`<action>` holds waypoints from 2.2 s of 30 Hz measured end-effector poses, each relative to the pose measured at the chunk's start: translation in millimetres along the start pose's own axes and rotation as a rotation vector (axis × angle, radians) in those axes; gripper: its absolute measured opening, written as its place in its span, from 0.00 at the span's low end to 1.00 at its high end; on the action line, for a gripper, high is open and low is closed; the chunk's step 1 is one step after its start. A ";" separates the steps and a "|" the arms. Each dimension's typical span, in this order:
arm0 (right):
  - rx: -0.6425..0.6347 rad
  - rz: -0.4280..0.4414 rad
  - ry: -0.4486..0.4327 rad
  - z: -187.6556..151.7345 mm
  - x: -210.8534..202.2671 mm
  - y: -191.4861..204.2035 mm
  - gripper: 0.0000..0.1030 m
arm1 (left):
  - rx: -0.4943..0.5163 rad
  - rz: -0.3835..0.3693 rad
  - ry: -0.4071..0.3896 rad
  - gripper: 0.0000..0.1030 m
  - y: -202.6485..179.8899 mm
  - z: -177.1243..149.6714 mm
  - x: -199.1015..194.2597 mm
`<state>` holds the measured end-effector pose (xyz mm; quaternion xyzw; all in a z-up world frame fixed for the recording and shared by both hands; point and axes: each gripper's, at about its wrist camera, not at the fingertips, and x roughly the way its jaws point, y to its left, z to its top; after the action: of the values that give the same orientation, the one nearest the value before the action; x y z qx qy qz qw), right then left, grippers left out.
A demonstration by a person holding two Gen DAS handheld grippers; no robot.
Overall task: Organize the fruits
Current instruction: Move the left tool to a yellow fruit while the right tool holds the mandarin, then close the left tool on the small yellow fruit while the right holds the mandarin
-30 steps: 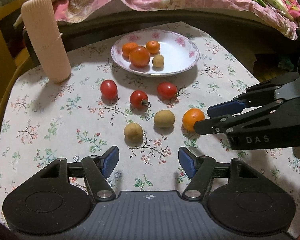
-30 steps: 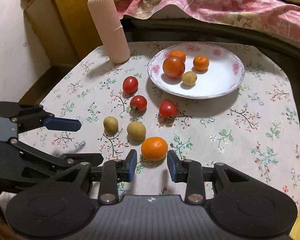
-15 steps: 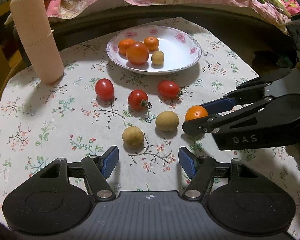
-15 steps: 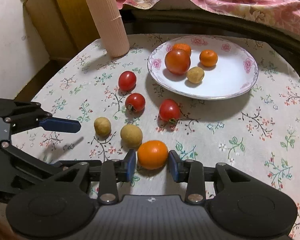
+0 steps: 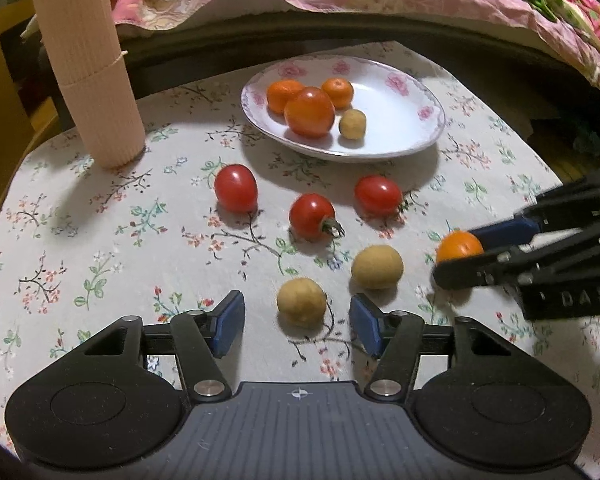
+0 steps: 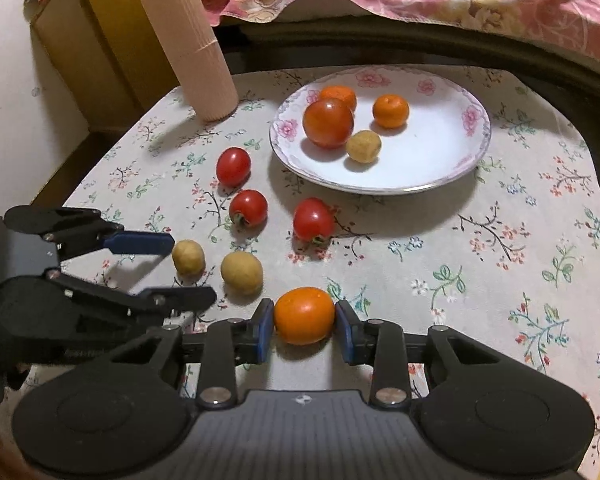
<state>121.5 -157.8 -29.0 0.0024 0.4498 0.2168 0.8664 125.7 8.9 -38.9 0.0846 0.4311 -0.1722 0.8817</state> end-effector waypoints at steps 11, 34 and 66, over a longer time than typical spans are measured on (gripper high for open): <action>-0.007 -0.004 0.007 0.1 -1.6 1.4 0.34 | 0.033 0.015 -0.007 0.33 -8.3 1.0 -1.6; -0.147 0.013 0.046 -20.1 -9.6 18.6 0.34 | 0.166 -0.103 0.049 0.42 -39.3 -20.7 -19.0; -0.128 0.020 0.054 -19.0 -11.3 16.3 0.39 | 0.144 -0.080 0.055 0.45 -36.2 -18.1 -18.1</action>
<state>94.9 -150.9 -28.3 -0.0545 0.4581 0.2537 0.8502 88.5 -15.1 -35.8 0.1350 0.4449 -0.2353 0.8535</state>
